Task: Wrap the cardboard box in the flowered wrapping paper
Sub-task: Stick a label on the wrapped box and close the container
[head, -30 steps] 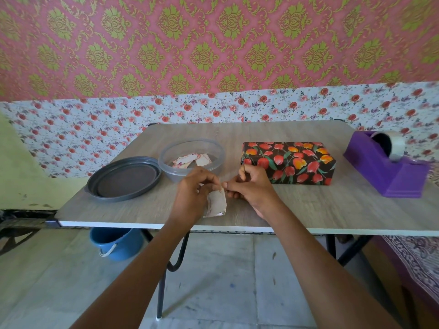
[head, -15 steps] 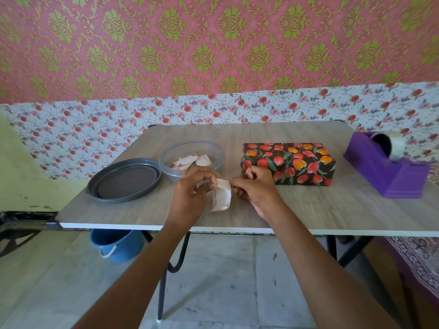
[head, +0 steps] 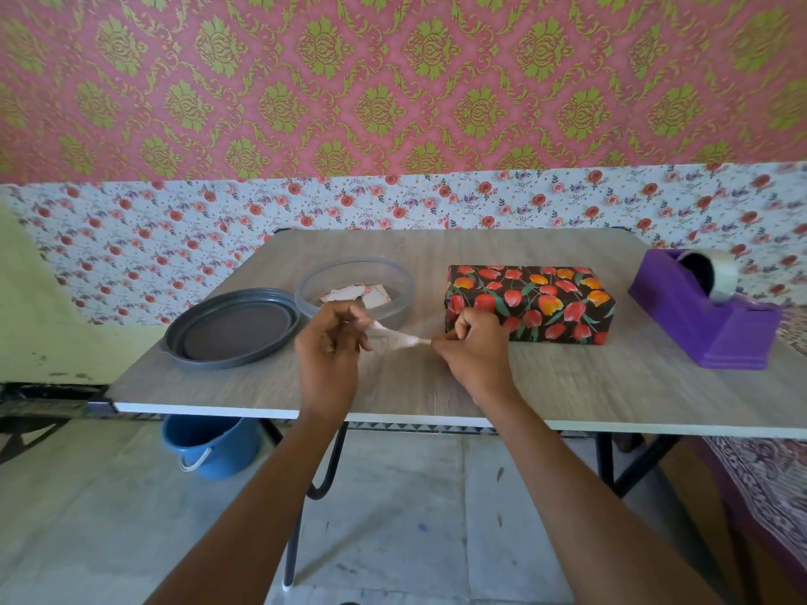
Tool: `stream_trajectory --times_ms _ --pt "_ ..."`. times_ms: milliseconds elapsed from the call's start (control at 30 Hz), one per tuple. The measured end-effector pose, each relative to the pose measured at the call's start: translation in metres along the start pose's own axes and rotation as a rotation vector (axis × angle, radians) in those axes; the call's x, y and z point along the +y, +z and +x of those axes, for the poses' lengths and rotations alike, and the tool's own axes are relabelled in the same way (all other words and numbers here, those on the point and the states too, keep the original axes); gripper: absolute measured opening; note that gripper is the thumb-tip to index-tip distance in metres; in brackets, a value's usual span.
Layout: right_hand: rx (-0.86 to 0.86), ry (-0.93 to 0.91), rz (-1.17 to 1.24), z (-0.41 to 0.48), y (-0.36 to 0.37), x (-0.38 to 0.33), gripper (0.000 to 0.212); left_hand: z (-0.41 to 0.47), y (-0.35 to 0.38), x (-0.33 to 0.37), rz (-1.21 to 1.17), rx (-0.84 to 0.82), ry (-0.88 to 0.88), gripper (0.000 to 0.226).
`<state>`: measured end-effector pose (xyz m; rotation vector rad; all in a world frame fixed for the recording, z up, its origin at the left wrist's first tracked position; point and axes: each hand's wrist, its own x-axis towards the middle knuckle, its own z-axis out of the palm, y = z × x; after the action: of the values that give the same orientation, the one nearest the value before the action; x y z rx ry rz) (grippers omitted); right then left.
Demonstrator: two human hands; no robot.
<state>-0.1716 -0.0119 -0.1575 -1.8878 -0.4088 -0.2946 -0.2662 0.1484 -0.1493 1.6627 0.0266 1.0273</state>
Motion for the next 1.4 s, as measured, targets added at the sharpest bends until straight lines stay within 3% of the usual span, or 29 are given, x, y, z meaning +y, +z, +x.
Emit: stream_trajectory --times_ms 100,233,400,633,800,967,1067,1167,1400 --pt "0.02 -0.023 -0.068 -0.003 -0.001 -0.002 0.055 0.003 -0.006 -0.002 -0.01 0.179 0.02 0.022" --pt "0.0 -0.022 -0.148 -0.005 -0.001 -0.003 0.048 0.016 -0.02 -0.003 -0.015 0.347 0.025 0.037" --pt "0.01 -0.003 -0.257 -0.007 -0.002 -0.005 0.037 0.029 -0.021 0.002 0.137 0.166 -0.009 0.044" --pt "0.092 0.021 -0.258 -0.011 -0.003 -0.01 0.051 0.024 0.003 0.011 0.445 -0.138 0.148 0.042" --pt "0.116 -0.037 -0.383 -0.014 -0.004 -0.011 0.038 0.022 0.014 0.013 0.553 -0.176 0.205 0.056" --pt "0.046 -0.103 -0.562 -0.02 -0.004 -0.015 0.018 0.02 0.019 0.009 0.71 -0.098 0.284 0.058" --pt "0.031 -0.173 -0.599 -0.024 -0.003 -0.013 0.013 0.02 0.021 0.01 0.667 -0.138 0.237 0.051" --pt "0.042 -0.184 -0.566 -0.022 -0.004 -0.013 0.023 0.022 0.022 0.013 0.568 -0.205 0.223 0.049" --pt "0.057 -0.118 -0.376 -0.014 -0.006 -0.004 0.014 0.023 0.027 0.016 0.464 -0.234 0.281 0.065"
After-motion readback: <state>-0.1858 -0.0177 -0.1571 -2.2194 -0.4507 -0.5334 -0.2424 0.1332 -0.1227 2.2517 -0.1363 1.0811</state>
